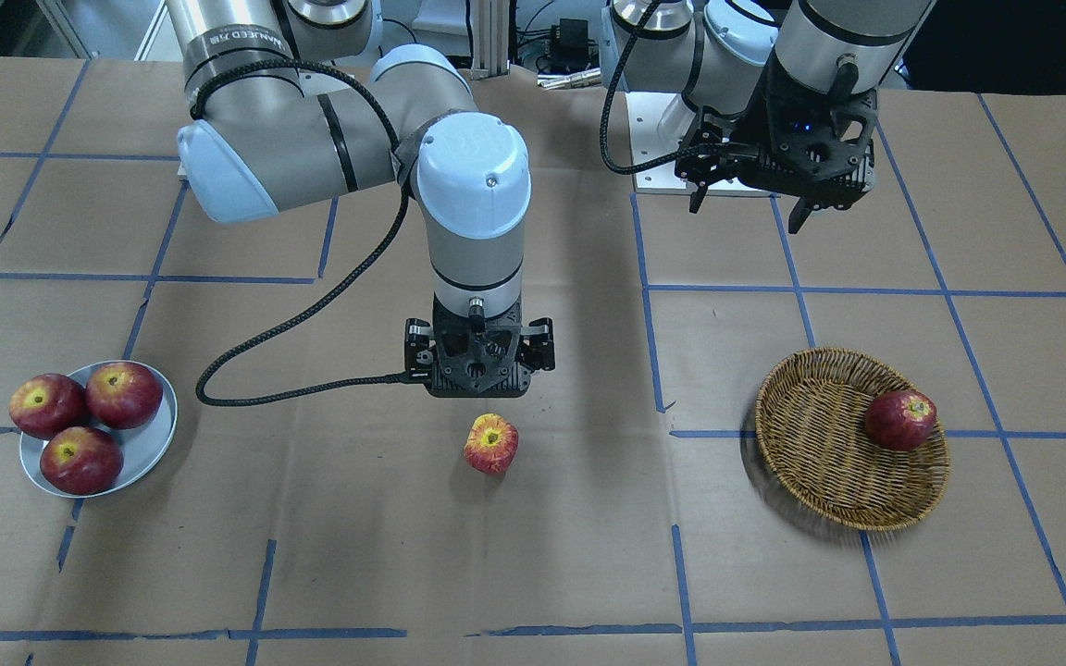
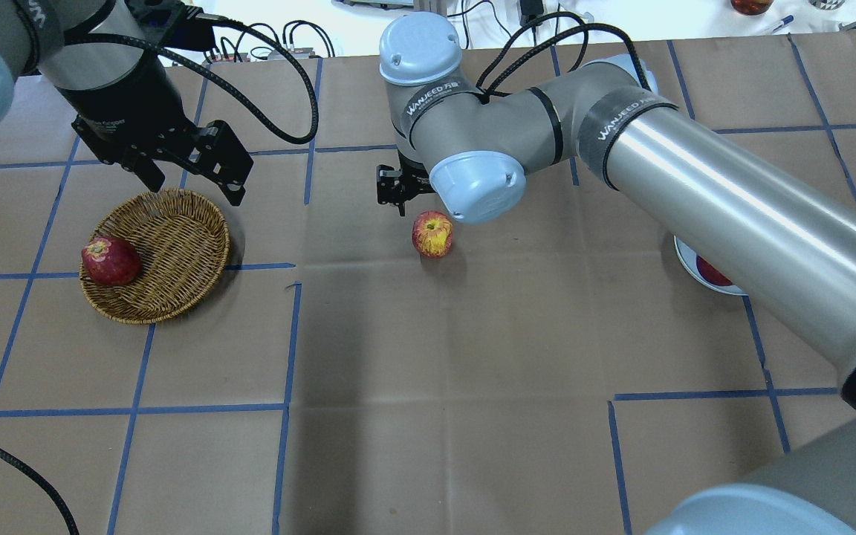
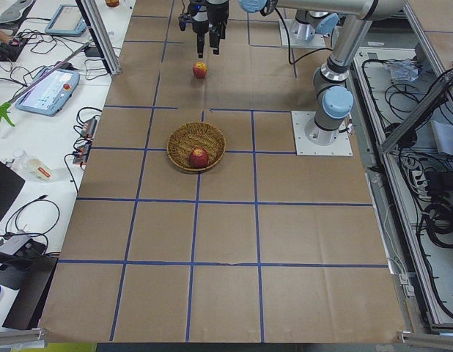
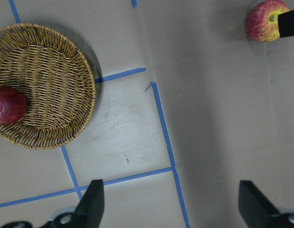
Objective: Transfer apple from basket to plate
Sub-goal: 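Lower the right gripper onto the red-yellow apple at the table center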
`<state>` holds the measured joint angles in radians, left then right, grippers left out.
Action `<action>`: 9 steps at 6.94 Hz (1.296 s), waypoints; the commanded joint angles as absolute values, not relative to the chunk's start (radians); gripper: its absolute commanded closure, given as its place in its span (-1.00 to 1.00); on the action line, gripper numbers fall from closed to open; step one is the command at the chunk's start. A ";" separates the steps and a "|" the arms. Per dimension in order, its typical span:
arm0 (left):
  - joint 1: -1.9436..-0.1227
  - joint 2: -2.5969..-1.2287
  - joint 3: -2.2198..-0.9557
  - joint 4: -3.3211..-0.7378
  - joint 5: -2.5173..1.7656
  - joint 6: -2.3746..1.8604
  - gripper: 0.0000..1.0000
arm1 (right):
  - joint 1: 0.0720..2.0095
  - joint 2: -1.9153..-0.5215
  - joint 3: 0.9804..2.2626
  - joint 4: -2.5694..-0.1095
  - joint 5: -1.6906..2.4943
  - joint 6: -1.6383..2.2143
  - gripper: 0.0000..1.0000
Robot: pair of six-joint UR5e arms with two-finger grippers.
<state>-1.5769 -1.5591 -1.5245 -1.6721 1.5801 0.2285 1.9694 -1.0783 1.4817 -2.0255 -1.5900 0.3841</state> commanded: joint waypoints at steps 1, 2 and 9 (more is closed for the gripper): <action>-1.577 -1.559 -1.525 -1.672 1.580 0.229 -0.99 | 1.970 -1.001 1.483 -2.121 -1.592 0.377 -1.00; -1.577 -1.559 -1.525 -1.672 1.580 0.229 -0.99 | 1.970 -0.982 1.485 -2.128 -1.598 0.373 -1.00; -1.575 -1.560 -1.525 -1.672 1.578 0.229 -0.99 | 1.971 -0.934 1.483 -2.134 -1.620 0.361 -0.16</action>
<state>-1.5754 -1.5594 -1.5248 -1.6714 1.5790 0.2285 1.9714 -0.9341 1.4871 -2.1314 -1.6033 0.3617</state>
